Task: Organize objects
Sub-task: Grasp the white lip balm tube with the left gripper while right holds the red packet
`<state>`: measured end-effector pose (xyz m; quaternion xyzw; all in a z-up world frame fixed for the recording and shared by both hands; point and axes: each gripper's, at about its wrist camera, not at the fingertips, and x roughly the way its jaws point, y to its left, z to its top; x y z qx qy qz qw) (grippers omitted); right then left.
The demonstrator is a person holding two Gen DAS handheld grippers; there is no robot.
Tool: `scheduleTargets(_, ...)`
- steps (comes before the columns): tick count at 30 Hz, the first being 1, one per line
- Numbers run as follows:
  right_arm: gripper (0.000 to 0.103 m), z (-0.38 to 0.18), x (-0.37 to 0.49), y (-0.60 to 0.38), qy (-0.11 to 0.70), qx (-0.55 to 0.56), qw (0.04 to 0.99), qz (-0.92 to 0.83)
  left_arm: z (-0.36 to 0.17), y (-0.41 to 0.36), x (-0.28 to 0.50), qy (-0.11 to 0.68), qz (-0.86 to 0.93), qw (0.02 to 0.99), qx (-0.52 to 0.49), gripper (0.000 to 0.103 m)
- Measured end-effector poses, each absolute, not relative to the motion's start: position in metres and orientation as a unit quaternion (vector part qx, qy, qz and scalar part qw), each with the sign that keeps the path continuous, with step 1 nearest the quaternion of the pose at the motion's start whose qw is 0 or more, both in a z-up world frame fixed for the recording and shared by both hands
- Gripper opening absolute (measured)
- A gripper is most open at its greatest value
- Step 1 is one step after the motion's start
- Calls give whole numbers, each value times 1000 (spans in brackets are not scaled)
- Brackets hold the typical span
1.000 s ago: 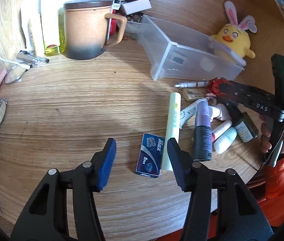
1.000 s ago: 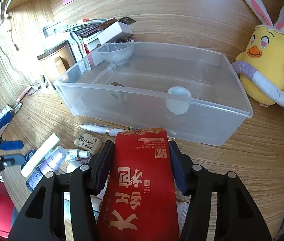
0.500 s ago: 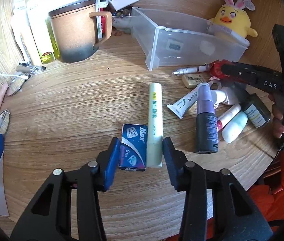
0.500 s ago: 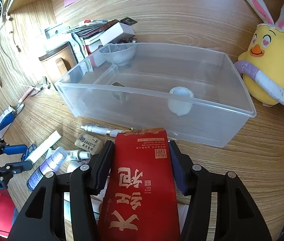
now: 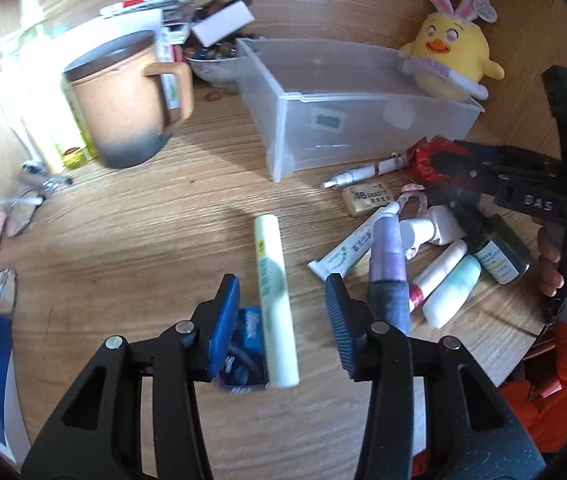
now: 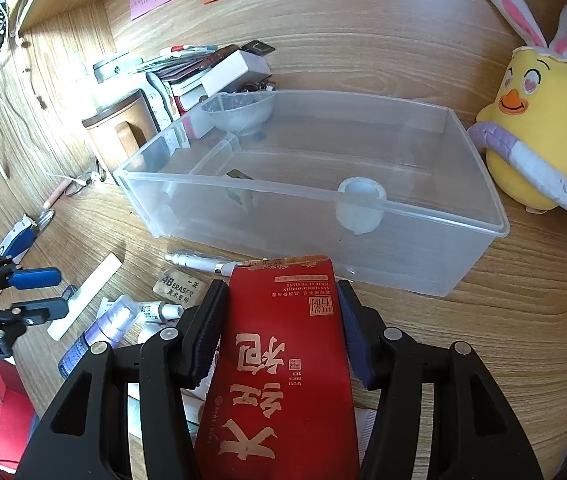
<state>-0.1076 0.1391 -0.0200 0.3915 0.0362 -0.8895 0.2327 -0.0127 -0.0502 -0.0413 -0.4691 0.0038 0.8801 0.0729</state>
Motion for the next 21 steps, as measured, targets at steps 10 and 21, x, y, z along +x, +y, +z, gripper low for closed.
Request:
scheduleTargets(10,50,6,-96,158,31,359,221,-906,-52,-46,-38,-12,871,89,-484,40)
scheduleTargets(21,50,16,-91,165,28,342,223,-913,-55,-60,-49,-47,866,84,-491,23)
